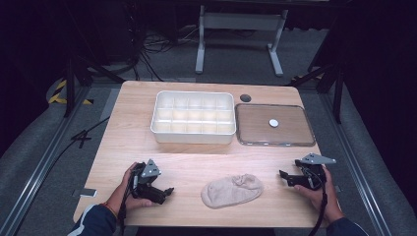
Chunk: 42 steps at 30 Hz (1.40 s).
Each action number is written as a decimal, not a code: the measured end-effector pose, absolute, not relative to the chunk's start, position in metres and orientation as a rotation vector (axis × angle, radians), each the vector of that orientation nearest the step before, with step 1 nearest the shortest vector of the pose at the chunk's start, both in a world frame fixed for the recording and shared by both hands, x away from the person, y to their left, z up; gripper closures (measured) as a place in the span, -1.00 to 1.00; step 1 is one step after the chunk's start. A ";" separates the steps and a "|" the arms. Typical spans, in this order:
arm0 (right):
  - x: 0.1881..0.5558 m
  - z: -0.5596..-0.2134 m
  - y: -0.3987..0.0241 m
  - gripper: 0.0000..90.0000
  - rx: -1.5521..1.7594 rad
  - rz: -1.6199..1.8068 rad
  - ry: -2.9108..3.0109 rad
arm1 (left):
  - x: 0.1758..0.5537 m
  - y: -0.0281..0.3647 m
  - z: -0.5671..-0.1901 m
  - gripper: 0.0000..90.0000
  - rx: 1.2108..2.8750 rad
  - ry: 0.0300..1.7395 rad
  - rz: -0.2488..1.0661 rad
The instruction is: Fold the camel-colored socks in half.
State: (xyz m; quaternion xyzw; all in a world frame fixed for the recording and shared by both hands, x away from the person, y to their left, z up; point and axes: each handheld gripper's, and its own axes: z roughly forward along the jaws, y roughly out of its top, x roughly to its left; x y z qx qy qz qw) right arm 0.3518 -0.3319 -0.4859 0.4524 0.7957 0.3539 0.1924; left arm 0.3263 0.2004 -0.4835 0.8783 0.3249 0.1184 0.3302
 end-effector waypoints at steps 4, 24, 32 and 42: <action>0.349 -0.483 -0.330 -0.30 1.228 1.026 2.265 | 0.327 0.199 -0.484 -1.00 2.291 0.847 0.309; 0.321 -0.449 -0.272 0.79 0.838 1.268 2.449 | 0.326 0.195 -0.481 -0.87 2.302 0.840 0.294; 0.306 -0.449 -0.216 0.93 0.578 1.278 2.605 | 0.324 0.189 -0.477 -0.46 2.271 0.877 0.300; 0.305 -0.468 -0.182 0.99 0.498 1.206 2.713 | 0.314 0.154 -0.469 -0.18 2.209 0.793 0.166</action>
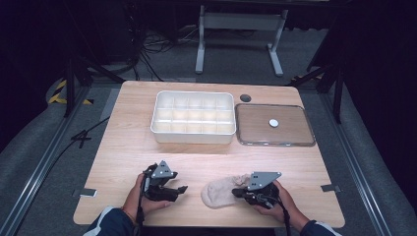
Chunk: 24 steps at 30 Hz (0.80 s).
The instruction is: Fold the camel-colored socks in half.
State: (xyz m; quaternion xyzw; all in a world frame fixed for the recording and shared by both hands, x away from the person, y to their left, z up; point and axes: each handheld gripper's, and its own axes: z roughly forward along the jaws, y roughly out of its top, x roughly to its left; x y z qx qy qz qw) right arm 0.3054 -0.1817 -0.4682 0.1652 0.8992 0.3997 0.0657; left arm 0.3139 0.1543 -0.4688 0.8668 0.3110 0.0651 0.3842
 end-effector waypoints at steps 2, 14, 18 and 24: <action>0.304 -0.472 -0.177 0.99 0.485 1.157 2.727 | 0.312 0.145 -0.469 -0.18 2.204 0.774 0.139; 0.296 -0.475 -0.162 1.00 0.497 1.137 2.692 | 0.317 0.105 -0.474 -0.22 2.156 0.792 0.067; 0.296 -0.476 -0.161 1.00 0.500 1.135 2.684 | 0.319 0.095 -0.476 -0.23 2.204 0.776 0.104; 0.296 -0.476 -0.160 1.00 0.496 1.129 2.678 | 0.322 0.089 -0.478 -0.36 2.257 0.770 0.199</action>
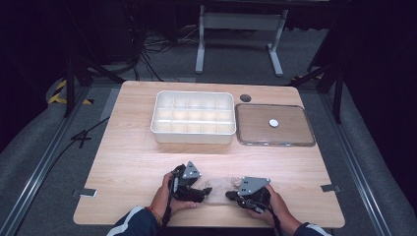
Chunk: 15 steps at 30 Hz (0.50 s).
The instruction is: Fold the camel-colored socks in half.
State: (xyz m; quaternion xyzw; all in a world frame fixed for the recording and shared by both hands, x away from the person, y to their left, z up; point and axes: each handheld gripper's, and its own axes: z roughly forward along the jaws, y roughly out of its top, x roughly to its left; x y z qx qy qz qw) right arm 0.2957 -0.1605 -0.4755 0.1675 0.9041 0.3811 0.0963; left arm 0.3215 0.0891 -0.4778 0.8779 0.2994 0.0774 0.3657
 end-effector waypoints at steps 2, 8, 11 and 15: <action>0.296 -0.476 -0.161 1.00 0.496 1.135 2.680 | 0.322 0.089 -0.478 -0.40 2.257 0.775 0.205; 0.296 -0.476 -0.161 1.00 0.497 1.136 2.680 | 0.323 0.086 -0.476 -0.42 2.299 0.762 0.202; 0.294 -0.476 -0.160 1.00 0.480 1.132 2.672 | 0.323 0.086 -0.473 -0.14 2.328 0.733 0.182; 0.295 -0.476 -0.160 1.00 0.480 1.129 2.672 | 0.323 0.086 -0.471 0.22 2.339 0.702 0.146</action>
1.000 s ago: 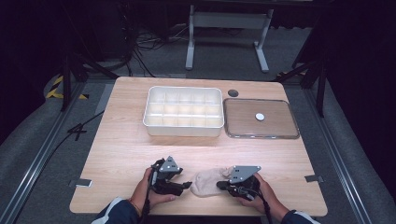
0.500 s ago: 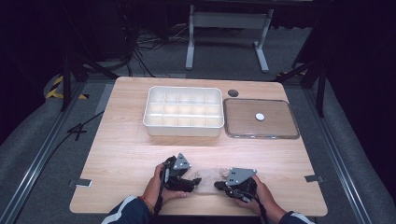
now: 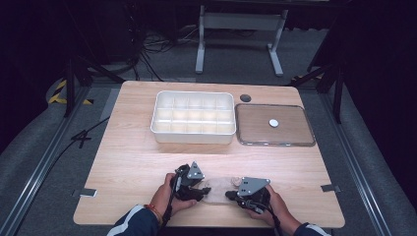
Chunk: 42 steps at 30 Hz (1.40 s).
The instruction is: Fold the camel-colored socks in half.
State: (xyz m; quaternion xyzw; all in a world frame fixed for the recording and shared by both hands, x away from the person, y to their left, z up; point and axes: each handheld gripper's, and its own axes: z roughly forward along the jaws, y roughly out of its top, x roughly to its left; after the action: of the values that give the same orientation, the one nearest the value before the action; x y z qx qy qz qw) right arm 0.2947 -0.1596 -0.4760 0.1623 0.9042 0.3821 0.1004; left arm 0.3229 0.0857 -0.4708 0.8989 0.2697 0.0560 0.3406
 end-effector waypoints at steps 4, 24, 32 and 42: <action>0.295 -0.476 -0.159 1.00 0.480 1.122 2.667 | 0.325 0.087 -0.473 0.63 2.297 0.709 0.087; 0.304 -0.465 -0.153 0.99 0.545 1.138 2.630 | 0.321 0.089 -0.470 0.87 2.261 0.696 0.102; 0.309 -0.474 -0.150 1.00 0.553 1.096 2.654 | 0.322 0.092 -0.464 0.88 2.203 0.666 0.091; 0.315 -0.473 -0.140 1.00 0.561 1.077 2.657 | 0.320 0.090 -0.455 0.88 2.147 0.622 0.100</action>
State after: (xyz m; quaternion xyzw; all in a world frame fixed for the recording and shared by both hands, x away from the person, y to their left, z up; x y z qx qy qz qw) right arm 0.3147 -0.1403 -0.4734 0.1909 0.9040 0.3664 0.1097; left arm 0.3198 0.0898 -0.4552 0.8631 0.2502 0.0400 0.4368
